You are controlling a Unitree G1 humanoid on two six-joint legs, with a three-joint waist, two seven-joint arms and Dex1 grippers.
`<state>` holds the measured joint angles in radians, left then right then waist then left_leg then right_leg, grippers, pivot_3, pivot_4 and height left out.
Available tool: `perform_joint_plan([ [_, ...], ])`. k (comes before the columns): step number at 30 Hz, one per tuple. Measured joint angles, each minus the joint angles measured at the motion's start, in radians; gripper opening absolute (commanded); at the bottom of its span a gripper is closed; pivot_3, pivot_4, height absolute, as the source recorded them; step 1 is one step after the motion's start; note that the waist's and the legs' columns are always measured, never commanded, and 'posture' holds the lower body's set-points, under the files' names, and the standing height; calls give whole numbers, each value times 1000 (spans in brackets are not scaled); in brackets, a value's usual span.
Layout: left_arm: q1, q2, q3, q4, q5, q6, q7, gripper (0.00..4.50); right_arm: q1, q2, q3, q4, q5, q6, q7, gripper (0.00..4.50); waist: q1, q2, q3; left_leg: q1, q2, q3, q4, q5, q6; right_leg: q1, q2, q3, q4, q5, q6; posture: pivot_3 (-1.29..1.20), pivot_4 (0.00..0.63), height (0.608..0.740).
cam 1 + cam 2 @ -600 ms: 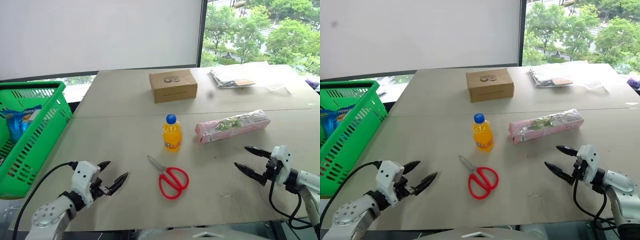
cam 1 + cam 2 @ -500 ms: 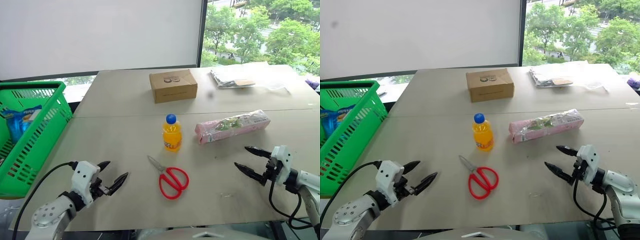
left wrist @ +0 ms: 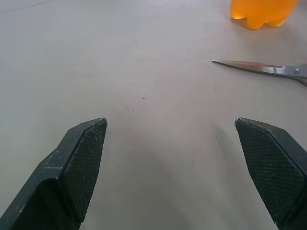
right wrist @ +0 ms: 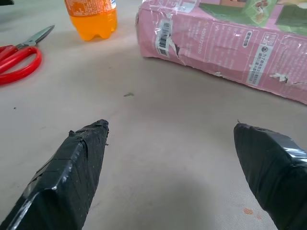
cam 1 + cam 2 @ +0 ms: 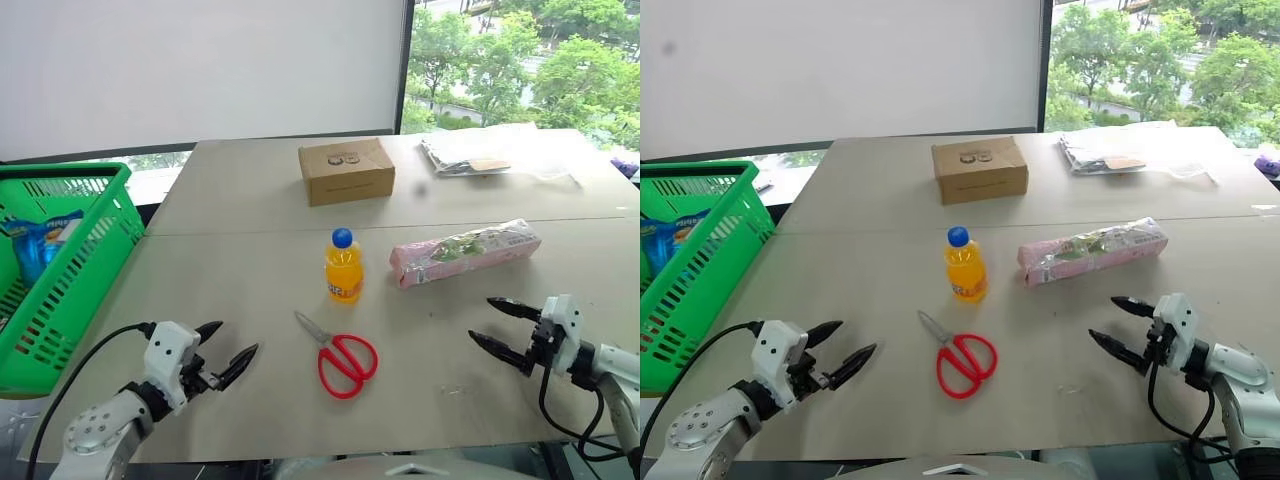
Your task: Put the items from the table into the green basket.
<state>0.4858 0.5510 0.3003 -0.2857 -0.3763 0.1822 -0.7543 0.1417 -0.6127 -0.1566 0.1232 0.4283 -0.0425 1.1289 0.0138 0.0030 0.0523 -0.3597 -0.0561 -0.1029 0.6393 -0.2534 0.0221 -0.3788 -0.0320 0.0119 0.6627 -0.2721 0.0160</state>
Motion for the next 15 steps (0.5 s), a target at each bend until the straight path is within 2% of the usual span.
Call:
perform_joint_plan([
  [6,17,-8,4,-8,-1,0,0,4446,9,27,39,-117,18,79,-12,4500,0,-1,5,-1,0,0,0,0,0,-1,0,0,0,0,0,-2,33,740],
  [11,38,-2,14,-25,-16,0,-13,4446,-19,69,142,-269,2,171,-87,4500,1,-2,9,-1,1,0,0,-2,-3,-1,0,0,0,0,0,6,37,740],
  [15,47,81,67,-50,-69,31,-81,4446,-77,110,245,-405,-21,263,-167,4500,2,-4,16,-1,2,0,0,-2,-4,-2,1,0,0,0,0,31,44,740],
])
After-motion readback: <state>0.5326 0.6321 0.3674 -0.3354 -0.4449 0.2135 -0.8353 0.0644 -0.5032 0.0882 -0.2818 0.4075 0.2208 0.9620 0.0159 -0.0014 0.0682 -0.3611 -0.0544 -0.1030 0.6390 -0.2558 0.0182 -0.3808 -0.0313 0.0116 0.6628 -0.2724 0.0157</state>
